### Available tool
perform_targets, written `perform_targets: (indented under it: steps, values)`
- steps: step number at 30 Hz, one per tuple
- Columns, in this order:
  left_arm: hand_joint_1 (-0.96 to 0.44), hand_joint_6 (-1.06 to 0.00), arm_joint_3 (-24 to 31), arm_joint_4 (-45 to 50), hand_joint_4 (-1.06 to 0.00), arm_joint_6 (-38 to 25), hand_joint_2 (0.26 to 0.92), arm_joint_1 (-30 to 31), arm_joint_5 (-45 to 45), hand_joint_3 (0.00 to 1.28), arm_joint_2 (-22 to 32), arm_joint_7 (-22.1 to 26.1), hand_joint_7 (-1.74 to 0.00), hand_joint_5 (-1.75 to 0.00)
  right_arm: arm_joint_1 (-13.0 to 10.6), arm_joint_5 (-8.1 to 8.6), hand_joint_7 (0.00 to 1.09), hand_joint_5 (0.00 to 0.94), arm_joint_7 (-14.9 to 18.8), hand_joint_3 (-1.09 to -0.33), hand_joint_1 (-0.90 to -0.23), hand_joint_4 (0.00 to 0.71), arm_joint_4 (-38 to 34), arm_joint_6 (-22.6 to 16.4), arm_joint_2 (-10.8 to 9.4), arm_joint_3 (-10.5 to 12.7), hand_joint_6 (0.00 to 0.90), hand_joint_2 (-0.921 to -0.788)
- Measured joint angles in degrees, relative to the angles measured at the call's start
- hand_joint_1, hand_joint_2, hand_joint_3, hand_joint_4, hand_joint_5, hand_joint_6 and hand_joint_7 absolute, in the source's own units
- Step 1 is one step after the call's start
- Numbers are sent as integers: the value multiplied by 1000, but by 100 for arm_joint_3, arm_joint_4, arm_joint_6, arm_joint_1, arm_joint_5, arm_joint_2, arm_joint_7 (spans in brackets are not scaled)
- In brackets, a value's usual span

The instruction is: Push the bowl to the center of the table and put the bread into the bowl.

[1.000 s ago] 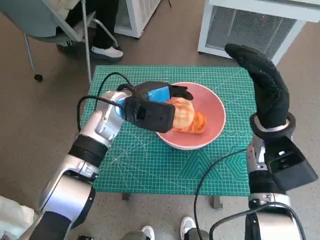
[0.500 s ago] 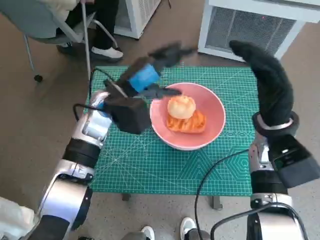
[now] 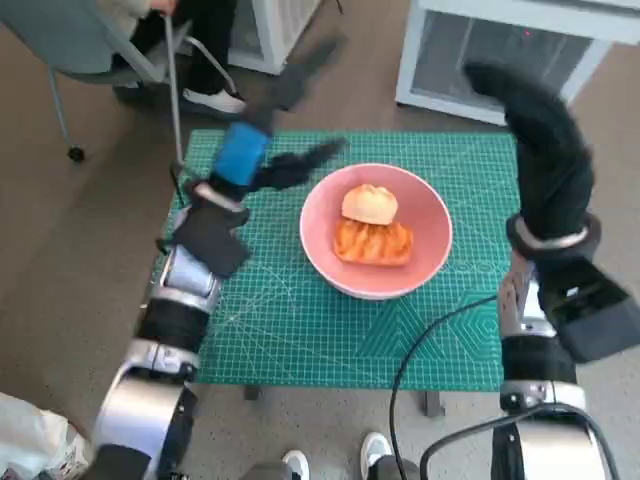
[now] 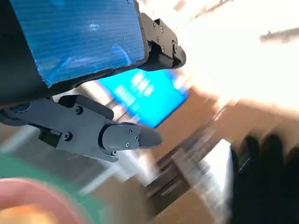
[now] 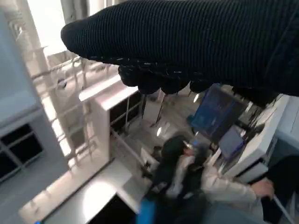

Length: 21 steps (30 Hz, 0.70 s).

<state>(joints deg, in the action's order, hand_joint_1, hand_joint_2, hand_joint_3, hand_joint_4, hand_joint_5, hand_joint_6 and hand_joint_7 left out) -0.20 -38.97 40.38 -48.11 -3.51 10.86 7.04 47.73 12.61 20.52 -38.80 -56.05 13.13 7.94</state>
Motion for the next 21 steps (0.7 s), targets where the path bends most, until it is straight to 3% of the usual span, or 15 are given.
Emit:
perform_targets:
  steps: [21]
  values:
    - [-537, -323, 174, 909, -270, 161, 921, 537, 735, 566, -275, 263, -61, -2, 204, -133, 61, 0, -83, -774, -568, 266, 187, 397, -76, -2, 305, -921]
